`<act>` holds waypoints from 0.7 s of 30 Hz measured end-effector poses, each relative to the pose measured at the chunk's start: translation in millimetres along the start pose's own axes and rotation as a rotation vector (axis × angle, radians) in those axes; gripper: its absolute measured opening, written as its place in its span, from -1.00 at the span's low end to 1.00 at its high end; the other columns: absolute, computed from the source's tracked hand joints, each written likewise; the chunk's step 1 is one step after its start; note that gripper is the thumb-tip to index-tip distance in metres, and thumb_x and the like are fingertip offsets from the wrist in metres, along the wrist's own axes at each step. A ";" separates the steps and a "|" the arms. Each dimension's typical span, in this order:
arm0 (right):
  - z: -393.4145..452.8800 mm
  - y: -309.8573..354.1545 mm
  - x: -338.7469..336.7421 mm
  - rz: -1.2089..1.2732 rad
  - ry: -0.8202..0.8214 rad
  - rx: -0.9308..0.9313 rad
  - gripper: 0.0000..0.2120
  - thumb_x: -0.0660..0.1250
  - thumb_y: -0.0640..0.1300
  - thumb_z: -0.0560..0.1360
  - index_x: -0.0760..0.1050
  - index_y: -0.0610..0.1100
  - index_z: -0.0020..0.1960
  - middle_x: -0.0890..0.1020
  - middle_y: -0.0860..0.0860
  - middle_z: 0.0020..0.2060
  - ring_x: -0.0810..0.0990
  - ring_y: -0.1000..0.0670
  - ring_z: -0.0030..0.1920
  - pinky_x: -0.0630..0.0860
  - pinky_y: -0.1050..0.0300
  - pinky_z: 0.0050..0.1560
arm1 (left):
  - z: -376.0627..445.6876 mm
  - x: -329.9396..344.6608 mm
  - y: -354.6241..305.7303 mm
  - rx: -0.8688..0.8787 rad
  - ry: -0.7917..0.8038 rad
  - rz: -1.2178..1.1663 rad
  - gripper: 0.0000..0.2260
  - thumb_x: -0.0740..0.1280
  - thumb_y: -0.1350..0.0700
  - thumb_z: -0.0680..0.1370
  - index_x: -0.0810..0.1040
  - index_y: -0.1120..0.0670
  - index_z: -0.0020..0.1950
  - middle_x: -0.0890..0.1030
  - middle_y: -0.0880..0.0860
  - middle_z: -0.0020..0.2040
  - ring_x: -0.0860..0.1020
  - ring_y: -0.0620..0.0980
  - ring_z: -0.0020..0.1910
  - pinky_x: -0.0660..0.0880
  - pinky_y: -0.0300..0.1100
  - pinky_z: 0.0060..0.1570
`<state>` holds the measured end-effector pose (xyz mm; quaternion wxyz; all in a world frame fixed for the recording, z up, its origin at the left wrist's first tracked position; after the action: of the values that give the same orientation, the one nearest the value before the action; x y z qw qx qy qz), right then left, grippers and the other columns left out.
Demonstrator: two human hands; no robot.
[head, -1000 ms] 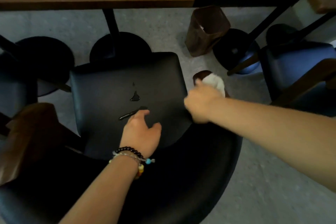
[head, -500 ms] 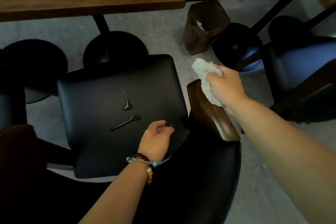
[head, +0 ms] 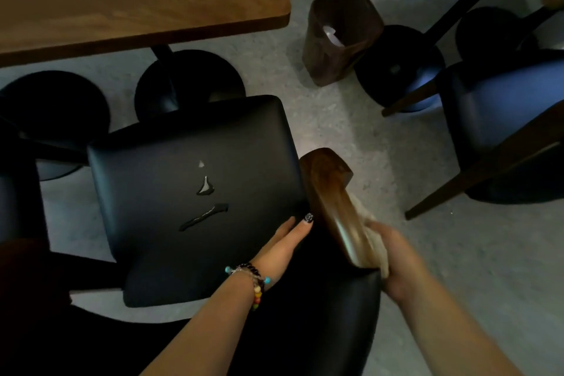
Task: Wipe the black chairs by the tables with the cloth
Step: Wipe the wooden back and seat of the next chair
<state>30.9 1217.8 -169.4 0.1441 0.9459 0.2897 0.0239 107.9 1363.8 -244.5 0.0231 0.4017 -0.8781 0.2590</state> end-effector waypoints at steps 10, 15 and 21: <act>-16.6 36.5 19.2 -0.873 0.342 -0.270 -0.33 0.56 0.36 0.05 0.52 0.15 0.09 0.70 0.17 -0.14 0.68 0.16 -0.13 0.59 0.23 -0.16 | 18.8 -2.5 31.0 0.054 -0.221 0.083 -0.39 0.23 -0.65 0.10 0.61 -0.39 0.00 0.60 -0.29 0.11 0.56 -0.23 0.12 0.37 -0.24 0.27; -9.6 34.6 27.2 -0.862 0.421 -0.305 -0.68 0.55 -0.04 0.29 0.50 0.11 -0.05 0.65 0.09 -0.12 0.64 0.12 -0.14 0.52 0.26 -0.25 | 27.9 -9.7 40.2 0.057 -0.214 0.049 -0.39 0.29 -0.62 0.03 0.64 -0.33 -0.09 0.63 -0.33 -0.02 0.60 -0.34 0.00 0.46 -0.39 -0.05; -10.3 34.6 29.4 -0.803 0.453 -0.337 -0.52 0.53 -0.12 0.21 0.59 -0.02 0.12 0.66 -0.05 0.03 0.64 -0.01 -0.01 0.62 0.22 -0.15 | 29.9 -15.5 41.5 0.005 -0.210 0.178 -0.16 0.19 -0.69 -0.01 0.55 -0.30 0.13 0.51 -0.05 0.34 0.51 -0.12 0.24 0.32 -0.08 0.38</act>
<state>72.8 1209.4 -150.8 0.2262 0.6940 0.6478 0.2180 93.6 1382.9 -292.4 -0.0929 0.3471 -0.9072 0.2189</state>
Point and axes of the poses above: each hand's wrist, its own z-axis towards the middle knuckle, its own x-axis out of the palm, y = z × x, the point moved 6 cm from there along z, towards the middle knuckle
